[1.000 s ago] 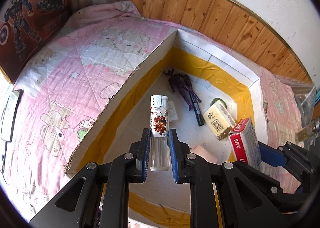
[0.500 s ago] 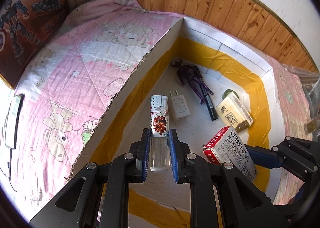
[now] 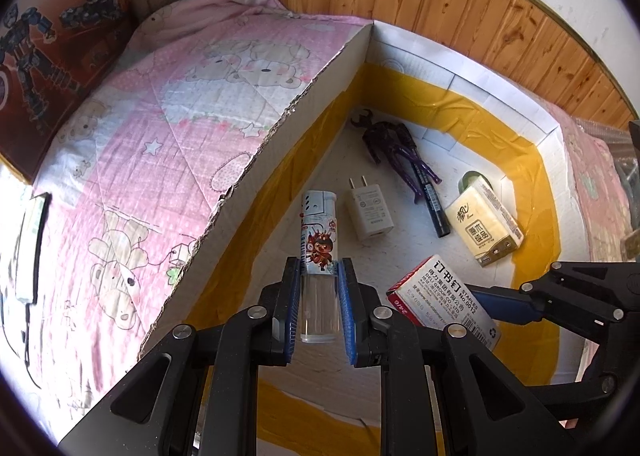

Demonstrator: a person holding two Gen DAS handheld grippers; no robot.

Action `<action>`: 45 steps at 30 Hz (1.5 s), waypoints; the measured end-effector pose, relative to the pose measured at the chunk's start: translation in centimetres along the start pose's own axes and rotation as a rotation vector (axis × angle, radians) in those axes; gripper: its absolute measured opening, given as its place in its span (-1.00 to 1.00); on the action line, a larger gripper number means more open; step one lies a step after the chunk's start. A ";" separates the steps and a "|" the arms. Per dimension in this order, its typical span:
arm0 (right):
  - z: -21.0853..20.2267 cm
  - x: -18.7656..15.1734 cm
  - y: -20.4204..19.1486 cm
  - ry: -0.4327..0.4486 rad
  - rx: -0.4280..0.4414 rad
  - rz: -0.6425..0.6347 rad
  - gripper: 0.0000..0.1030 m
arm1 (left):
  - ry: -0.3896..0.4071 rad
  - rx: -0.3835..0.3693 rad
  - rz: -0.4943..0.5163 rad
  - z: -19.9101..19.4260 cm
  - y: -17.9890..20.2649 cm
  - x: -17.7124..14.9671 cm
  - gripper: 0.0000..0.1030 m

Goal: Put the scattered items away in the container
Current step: 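Open both grippers to drop the lighter and staples box into the box, then move both grippers back toward the gold tin and pink binder clip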

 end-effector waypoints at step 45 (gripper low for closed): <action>-15.5 -4.4 1.9 0.547 0.036 0.027 -0.21 | 0.263 -0.306 -0.062 -15.2 10.0 4.0 -0.24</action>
Point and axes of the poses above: each gripper's, at about its wrist camera, not at the fingertips, and z roughly the way its jaws point, y to its right, x to its top, the point moved 10 cm from there along z, roughly the way its jaws point, and after that the axes turned 10 degrees about x, right-handed, at the moved point
